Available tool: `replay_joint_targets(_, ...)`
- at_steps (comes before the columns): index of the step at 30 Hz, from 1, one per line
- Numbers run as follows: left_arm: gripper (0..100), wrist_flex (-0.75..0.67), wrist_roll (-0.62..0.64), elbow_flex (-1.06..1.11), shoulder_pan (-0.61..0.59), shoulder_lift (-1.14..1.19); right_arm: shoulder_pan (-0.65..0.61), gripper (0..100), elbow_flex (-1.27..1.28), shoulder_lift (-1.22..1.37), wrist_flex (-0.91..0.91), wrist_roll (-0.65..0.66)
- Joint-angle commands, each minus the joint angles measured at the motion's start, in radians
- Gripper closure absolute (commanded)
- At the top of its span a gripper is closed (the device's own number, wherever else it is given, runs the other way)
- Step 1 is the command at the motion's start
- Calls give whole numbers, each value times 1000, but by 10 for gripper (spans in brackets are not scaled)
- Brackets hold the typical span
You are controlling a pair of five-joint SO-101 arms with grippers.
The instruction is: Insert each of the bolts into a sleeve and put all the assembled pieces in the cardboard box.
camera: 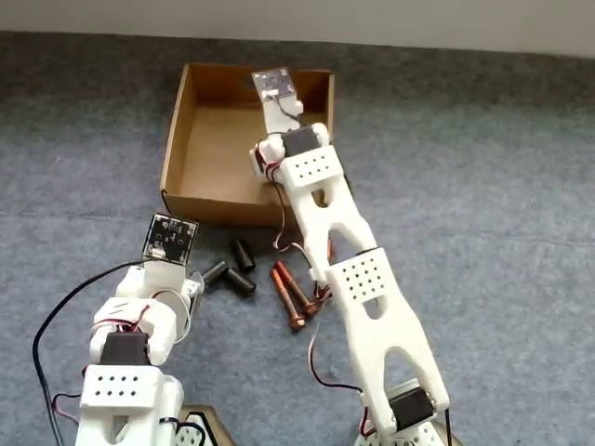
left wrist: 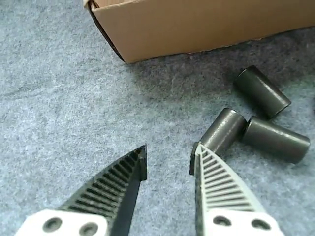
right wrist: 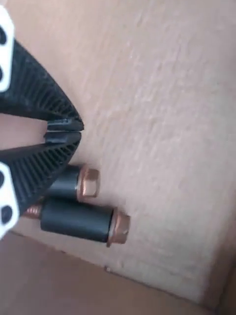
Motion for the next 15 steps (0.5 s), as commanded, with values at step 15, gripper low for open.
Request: replay_joint_targets(15, 832, -18, -8, -7, -5, -12, 51, 952, -317, -222, 219, 12)
